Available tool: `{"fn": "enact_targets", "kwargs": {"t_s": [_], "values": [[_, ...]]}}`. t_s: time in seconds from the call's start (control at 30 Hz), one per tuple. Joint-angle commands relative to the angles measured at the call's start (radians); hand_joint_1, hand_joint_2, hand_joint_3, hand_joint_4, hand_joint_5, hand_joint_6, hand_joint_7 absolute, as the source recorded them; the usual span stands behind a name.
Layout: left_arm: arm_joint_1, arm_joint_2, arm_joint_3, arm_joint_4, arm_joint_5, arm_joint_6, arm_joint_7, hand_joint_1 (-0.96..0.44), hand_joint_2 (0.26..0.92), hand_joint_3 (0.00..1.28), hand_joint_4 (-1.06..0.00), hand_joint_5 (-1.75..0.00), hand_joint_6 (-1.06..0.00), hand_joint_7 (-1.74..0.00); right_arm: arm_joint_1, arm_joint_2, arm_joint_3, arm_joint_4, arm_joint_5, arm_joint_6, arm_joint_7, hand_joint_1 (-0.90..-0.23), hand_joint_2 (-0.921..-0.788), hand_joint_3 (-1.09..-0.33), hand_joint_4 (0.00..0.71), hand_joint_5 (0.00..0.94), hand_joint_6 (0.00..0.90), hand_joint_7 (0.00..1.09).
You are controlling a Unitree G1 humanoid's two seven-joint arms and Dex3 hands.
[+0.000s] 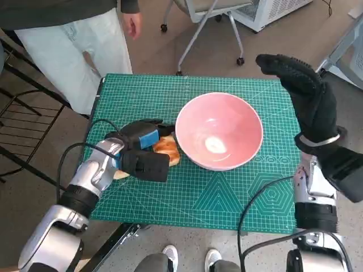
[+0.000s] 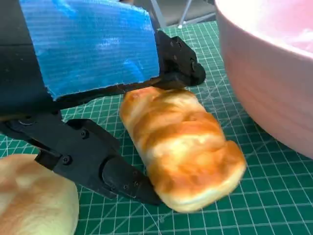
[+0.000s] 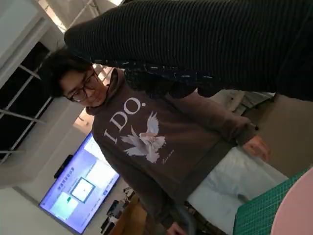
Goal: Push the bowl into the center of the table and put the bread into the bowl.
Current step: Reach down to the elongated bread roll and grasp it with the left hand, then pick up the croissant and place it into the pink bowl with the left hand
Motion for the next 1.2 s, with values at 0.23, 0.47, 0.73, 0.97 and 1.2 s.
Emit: {"fn": "enact_targets", "kwargs": {"t_s": [0.23,0.47,0.73,0.97,1.2], "values": [[0.016,0.029,-0.017,-0.012,0.016,-0.047,-0.014,0.0,0.916,0.02,-0.72,-1.13,-0.72,-1.03,0.005,-0.007,-0.009,0.015,0.009,0.005,0.022,-0.698,-0.921,-0.729,0.142,0.001,-0.001,0.46],[0.033,0.054,-0.001,-0.075,0.007,-0.058,-0.026,0.0,0.92,0.02,-0.71,-1.16,-0.72,-1.06,0.001,-0.001,-0.013,0.023,0.011,0.001,0.027,-0.699,-0.921,-0.729,0.142,0.001,-0.001,0.46],[0.058,0.068,0.019,-0.108,-0.005,-0.07,-0.022,0.0,0.92,0.02,-0.71,-1.16,-0.72,-1.06,-0.002,0.001,-0.015,0.026,0.012,-0.001,0.03,-0.698,-0.921,-0.728,0.142,0.001,-0.001,0.45],[0.068,0.072,0.031,-0.103,-0.012,-0.066,-0.021,0.0,0.92,0.02,-0.71,-1.17,-0.72,-1.05,-0.002,0.002,-0.014,0.02,0.015,0.007,0.029,-0.695,-0.921,-0.728,0.142,0.001,-0.001,0.45],[0.08,0.082,0.043,-0.117,-0.017,-0.055,-0.029,0.0,0.92,0.02,-0.71,-1.15,-0.71,-1.07,0.001,0.004,-0.012,0.018,0.016,0.01,0.029,-0.694,-0.921,-0.73,0.142,0.001,-0.001,0.45]]}}
